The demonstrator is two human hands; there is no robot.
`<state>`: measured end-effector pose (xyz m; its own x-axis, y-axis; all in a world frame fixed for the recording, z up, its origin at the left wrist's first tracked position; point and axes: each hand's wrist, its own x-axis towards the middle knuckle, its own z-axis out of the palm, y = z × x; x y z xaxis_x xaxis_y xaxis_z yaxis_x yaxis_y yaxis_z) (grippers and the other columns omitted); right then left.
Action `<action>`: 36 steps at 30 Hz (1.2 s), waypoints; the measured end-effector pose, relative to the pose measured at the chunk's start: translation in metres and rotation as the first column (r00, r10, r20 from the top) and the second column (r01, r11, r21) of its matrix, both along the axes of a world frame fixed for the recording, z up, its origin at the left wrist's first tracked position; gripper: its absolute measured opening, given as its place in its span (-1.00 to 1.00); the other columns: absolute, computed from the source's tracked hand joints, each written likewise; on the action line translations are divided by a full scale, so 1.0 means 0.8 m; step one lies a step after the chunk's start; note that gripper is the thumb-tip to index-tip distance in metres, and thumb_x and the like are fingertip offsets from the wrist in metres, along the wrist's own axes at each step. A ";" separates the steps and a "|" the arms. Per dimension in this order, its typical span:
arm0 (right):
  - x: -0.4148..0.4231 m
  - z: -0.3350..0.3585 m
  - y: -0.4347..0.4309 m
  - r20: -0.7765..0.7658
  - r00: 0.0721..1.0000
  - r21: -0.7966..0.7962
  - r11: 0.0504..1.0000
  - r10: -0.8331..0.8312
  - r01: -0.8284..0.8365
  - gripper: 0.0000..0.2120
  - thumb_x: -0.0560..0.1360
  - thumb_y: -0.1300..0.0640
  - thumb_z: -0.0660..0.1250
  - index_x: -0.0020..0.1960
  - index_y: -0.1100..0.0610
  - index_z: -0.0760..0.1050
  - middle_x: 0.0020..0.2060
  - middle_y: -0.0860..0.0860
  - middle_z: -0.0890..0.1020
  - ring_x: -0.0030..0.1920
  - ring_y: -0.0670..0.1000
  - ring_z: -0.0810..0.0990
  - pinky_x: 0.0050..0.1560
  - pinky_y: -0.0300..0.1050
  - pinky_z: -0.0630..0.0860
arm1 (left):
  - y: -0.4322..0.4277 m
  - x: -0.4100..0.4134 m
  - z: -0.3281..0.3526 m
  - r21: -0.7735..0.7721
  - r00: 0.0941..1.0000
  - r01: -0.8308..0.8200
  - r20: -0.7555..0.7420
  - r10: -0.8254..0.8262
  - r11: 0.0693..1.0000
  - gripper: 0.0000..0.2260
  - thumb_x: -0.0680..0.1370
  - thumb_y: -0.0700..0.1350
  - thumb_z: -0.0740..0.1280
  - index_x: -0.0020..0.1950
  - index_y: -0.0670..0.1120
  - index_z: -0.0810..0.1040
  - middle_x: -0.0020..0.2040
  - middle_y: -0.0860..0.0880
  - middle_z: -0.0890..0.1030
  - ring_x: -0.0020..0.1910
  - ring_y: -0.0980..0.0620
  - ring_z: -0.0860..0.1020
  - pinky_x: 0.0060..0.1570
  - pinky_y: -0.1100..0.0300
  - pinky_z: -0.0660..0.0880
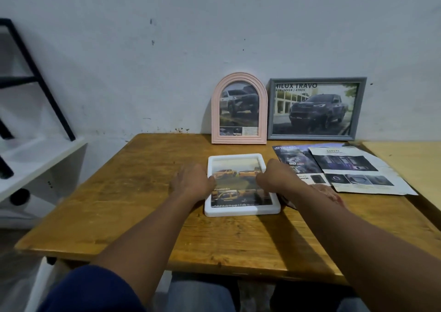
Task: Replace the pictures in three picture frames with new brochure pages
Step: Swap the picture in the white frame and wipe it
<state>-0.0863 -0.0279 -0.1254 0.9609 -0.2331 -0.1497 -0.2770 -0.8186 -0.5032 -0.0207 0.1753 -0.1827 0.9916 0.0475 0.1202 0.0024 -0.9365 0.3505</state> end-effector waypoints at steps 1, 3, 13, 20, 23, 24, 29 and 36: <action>0.004 -0.002 -0.001 0.004 1.000 0.032 0.999 -0.027 0.027 -0.70 0.53 0.01 0.36 0.15 0.14 0.38 -0.04 0.07 0.50 0.03 0.12 0.57 0.07 0.05 0.58 | 0.000 -0.002 0.000 -0.012 1.000 -0.018 0.004 0.018 1.000 -0.75 0.45 0.21 0.39 -0.18 0.04 0.62 -0.23 0.05 0.64 -0.22 -0.02 0.62 -0.16 -0.01 0.63; 0.011 -0.008 -0.002 0.009 0.997 0.103 0.992 -0.078 0.077 -0.72 0.54 0.05 0.33 0.17 0.17 0.42 -0.12 0.05 0.50 -0.06 0.10 0.54 -0.08 -0.02 0.55 | 0.003 -0.005 0.001 -0.043 0.999 -0.037 0.006 0.037 0.998 -0.79 0.49 0.14 0.41 -0.20 0.02 0.62 -0.26 0.05 0.63 -0.27 0.01 0.62 -0.21 0.04 0.63; 0.033 -0.016 0.029 0.039 0.992 0.344 0.934 -0.118 0.097 -0.63 0.41 -0.10 0.41 0.05 0.13 0.46 -0.07 0.09 0.58 0.01 0.14 0.58 0.09 0.12 0.57 | 0.030 -0.012 0.018 -0.374 0.990 -0.125 0.010 0.139 0.919 -0.83 0.59 -0.03 0.35 0.13 -0.01 0.65 -0.14 -0.01 0.67 -0.23 -0.01 0.66 -0.22 0.04 0.64; 0.047 0.025 0.067 0.361 0.932 0.456 0.867 0.027 -0.202 -0.75 0.53 0.10 0.40 0.19 0.09 0.53 -0.05 -0.03 0.61 -0.10 -0.03 0.62 -0.23 -0.13 0.59 | 0.057 -0.005 0.058 -0.650 0.976 -0.021 0.151 0.156 0.760 -0.74 0.65 -0.03 0.28 0.30 -0.04 0.58 0.01 -0.03 0.66 -0.12 -0.03 0.65 -0.19 0.04 0.63; 0.061 0.040 0.082 0.472 0.877 0.397 0.868 0.086 -0.299 -0.66 0.52 0.15 0.38 0.29 0.09 0.50 0.10 0.02 0.61 0.06 0.03 0.60 0.02 0.03 0.64 | 0.074 0.008 0.073 -0.695 0.969 0.035 0.199 0.146 0.719 -0.72 0.66 -0.03 0.28 0.37 -0.02 0.52 0.07 -0.02 0.63 -0.06 0.01 0.63 -0.26 0.15 0.56; 0.065 0.043 0.088 0.482 0.870 0.382 0.868 0.106 -0.318 -0.63 0.52 0.17 0.38 0.33 0.09 0.48 0.15 0.02 0.60 0.12 0.04 0.58 0.10 0.07 0.63 | 0.080 0.015 0.076 -0.697 0.966 0.045 0.213 0.147 0.715 -0.70 0.66 -0.03 0.28 0.40 -0.03 0.50 0.11 -0.03 0.62 -0.03 -0.01 0.63 -0.23 0.14 0.57; 0.104 0.042 0.121 0.514 0.843 0.326 0.871 0.162 -0.366 -0.48 0.53 0.12 0.39 0.46 0.06 0.33 0.31 0.05 0.50 0.28 0.12 0.50 0.20 0.18 0.58 | 0.104 0.056 0.084 -0.719 0.964 0.004 0.187 0.188 0.695 -0.51 0.68 0.01 0.26 0.59 -0.02 0.27 0.49 -0.08 0.43 0.37 -0.14 0.49 0.25 0.06 0.49; 0.186 0.030 0.151 0.536 0.827 0.303 0.876 0.169 -0.375 -0.40 0.55 0.13 0.37 0.52 0.06 0.24 0.39 0.04 0.43 0.37 0.10 0.42 0.30 0.14 0.50 | 0.128 0.133 0.084 -0.720 0.968 -0.046 0.140 0.210 0.693 -0.43 0.69 -0.01 0.23 0.66 -0.01 0.09 0.60 -0.07 0.26 0.52 -0.14 0.32 0.41 -0.01 0.35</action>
<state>0.0627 0.0930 -0.1018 0.9450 0.0259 0.3261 0.2884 -0.5363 -0.7932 0.0860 0.2778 -0.1152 0.9276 0.3236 0.1866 -0.0420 -0.4061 0.9129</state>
